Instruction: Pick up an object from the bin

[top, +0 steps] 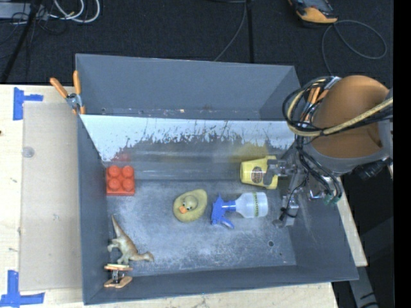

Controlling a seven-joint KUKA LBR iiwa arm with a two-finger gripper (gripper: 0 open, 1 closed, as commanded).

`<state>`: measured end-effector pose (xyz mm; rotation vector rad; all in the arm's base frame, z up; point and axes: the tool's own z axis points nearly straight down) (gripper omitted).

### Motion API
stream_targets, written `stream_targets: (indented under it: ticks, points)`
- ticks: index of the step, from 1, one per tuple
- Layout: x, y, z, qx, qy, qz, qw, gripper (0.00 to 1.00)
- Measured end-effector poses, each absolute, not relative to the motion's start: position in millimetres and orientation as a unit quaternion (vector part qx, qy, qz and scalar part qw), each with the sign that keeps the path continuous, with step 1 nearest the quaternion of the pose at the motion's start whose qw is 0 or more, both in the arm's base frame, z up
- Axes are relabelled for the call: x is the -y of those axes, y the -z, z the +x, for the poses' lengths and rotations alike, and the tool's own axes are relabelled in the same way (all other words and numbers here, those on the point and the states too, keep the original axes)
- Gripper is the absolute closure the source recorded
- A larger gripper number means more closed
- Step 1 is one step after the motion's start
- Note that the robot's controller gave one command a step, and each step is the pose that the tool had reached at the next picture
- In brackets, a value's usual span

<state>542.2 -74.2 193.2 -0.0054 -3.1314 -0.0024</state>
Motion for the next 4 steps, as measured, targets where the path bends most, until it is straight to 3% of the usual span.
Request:
stream_targets:
  ticks: [1,3,4]
  points:
    - [74.0,-197.8,543.7,1.000,0.000,-0.001,0.001,0.00]
    - [30.1,-110.4,554.0,1.000,0.000,-0.016,0.002,0.00]
    - [15.2,-87.1,562.1,1.000,0.001,-0.005,0.002,0.00]
